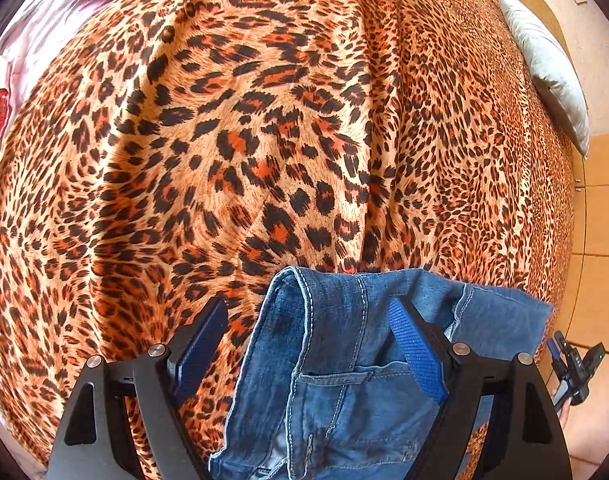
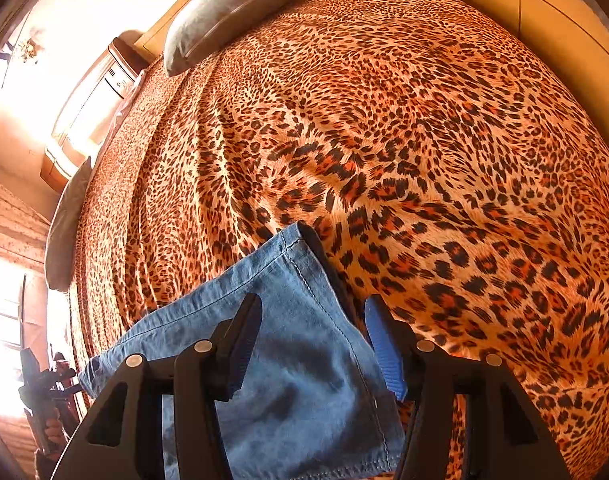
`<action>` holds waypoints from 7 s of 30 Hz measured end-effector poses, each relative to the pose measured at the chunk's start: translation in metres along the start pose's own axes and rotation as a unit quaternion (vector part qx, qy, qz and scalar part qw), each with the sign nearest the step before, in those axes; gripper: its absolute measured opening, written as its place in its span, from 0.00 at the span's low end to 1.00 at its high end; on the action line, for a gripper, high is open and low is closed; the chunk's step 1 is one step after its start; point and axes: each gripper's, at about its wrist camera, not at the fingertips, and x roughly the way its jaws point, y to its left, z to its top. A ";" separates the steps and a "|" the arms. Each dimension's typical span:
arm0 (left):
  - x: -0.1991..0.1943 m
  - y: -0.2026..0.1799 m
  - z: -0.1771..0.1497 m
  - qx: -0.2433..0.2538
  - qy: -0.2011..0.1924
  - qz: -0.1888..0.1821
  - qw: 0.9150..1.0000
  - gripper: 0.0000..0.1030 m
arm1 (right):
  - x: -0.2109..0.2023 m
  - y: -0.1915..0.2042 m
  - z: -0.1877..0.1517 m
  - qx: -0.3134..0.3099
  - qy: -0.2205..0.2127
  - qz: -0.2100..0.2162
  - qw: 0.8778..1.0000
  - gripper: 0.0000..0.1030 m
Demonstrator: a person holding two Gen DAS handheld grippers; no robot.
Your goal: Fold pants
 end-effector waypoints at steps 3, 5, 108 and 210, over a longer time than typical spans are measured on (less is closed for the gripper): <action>0.013 0.000 0.011 0.021 0.020 -0.001 1.000 0.80 | 0.010 0.003 0.005 -0.011 0.006 -0.006 1.000 0.54; 0.019 -0.004 0.017 0.047 0.030 0.006 0.998 0.80 | 0.017 0.004 0.009 -0.013 0.009 -0.006 1.000 0.54; -0.143 0.081 -0.338 0.203 -0.024 0.020 0.979 0.75 | -0.255 -0.063 -0.471 0.246 -0.042 0.038 0.968 0.55; -0.139 0.055 -0.210 0.102 -0.008 -0.019 0.995 0.78 | -0.171 -0.104 -0.336 0.173 0.018 -0.002 0.985 0.32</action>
